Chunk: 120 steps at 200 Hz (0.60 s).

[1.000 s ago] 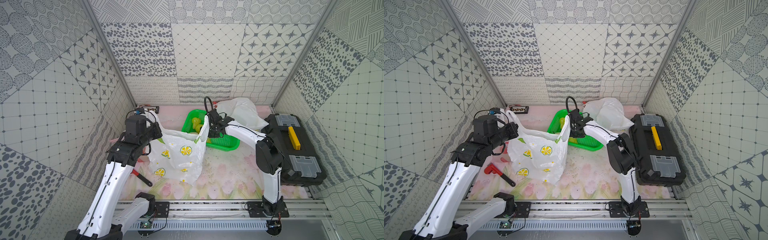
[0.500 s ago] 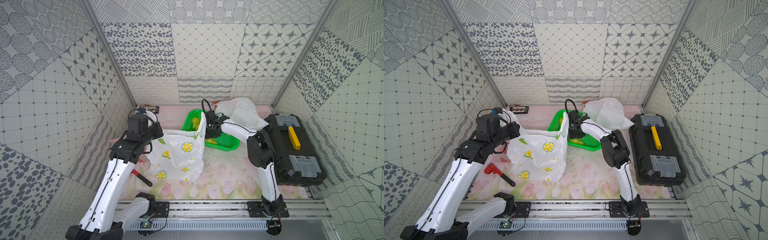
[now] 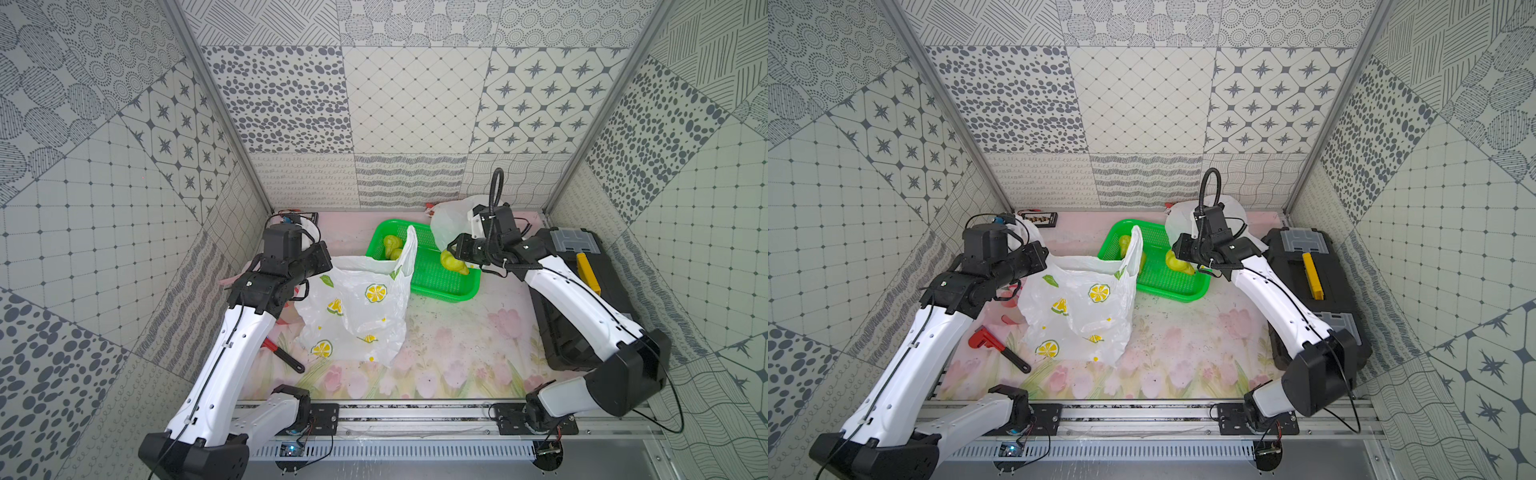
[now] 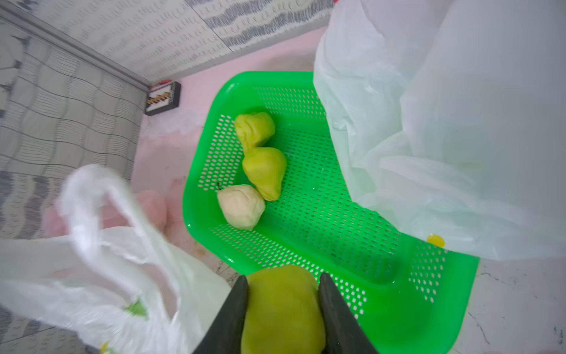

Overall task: Place the pears into plastic bags & tie knots
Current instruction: Place the pear in the plastic bag.

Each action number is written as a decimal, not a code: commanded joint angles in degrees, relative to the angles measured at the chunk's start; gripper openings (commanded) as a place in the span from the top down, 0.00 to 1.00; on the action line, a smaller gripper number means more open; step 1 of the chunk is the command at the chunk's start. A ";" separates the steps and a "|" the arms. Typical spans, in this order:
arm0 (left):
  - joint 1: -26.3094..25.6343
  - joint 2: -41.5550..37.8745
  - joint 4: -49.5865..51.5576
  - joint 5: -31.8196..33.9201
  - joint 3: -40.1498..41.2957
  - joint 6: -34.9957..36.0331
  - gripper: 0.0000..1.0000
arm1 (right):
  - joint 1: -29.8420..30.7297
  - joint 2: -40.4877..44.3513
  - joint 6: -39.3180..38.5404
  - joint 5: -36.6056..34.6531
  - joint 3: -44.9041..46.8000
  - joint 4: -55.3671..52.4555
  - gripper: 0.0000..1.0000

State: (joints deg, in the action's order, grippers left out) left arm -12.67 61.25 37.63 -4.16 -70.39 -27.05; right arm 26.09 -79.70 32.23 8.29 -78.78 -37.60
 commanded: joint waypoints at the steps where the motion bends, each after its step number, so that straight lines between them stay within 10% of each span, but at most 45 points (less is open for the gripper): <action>1: 0.01 1.36 -3.93 -5.92 -1.28 -0.84 1.00 | 3.52 5.26 3.89 3.47 -0.77 1.53 0.74; 120: -7.19 2.56 -2.05 -10.25 -7.33 -0.77 1.00 | 19.27 -21.57 21.78 8.27 -9.69 39.97 0.78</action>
State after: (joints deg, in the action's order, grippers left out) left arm -18.52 64.05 36.34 -12.10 -76.79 -28.34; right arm 45.21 -99.48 49.78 16.49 -87.64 -8.49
